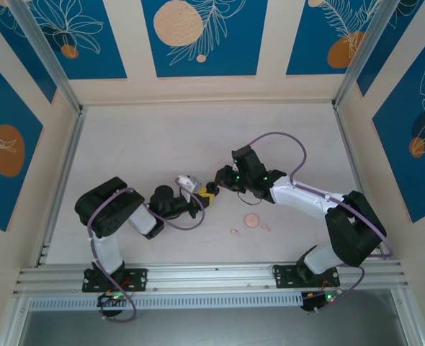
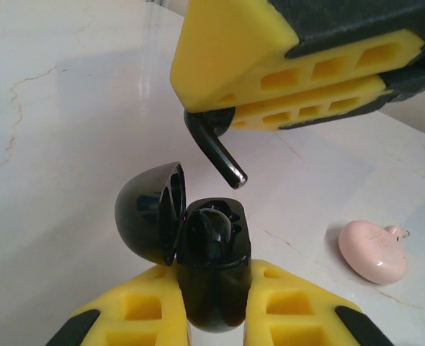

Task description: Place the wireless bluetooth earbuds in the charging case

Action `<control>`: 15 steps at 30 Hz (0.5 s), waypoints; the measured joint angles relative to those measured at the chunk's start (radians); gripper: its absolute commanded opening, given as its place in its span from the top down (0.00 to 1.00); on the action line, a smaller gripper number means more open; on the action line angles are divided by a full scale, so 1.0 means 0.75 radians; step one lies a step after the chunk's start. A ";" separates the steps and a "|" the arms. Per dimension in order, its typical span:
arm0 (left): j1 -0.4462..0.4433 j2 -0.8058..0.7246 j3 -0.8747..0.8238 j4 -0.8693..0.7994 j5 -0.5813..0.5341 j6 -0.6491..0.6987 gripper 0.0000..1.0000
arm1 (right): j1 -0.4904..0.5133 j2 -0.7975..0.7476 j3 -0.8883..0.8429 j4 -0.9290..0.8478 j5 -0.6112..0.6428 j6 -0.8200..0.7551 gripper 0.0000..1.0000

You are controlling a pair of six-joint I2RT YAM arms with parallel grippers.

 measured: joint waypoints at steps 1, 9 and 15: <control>0.000 -0.001 0.004 0.000 -0.002 -0.008 0.92 | 0.003 0.000 0.000 0.000 0.004 -0.001 0.83; 0.000 -0.020 0.020 -0.001 -0.011 -0.060 0.92 | 0.018 0.001 -0.001 0.010 0.043 -0.011 0.83; 0.000 -0.036 0.023 0.000 -0.011 -0.081 0.92 | 0.032 0.001 -0.010 0.024 0.087 -0.020 0.83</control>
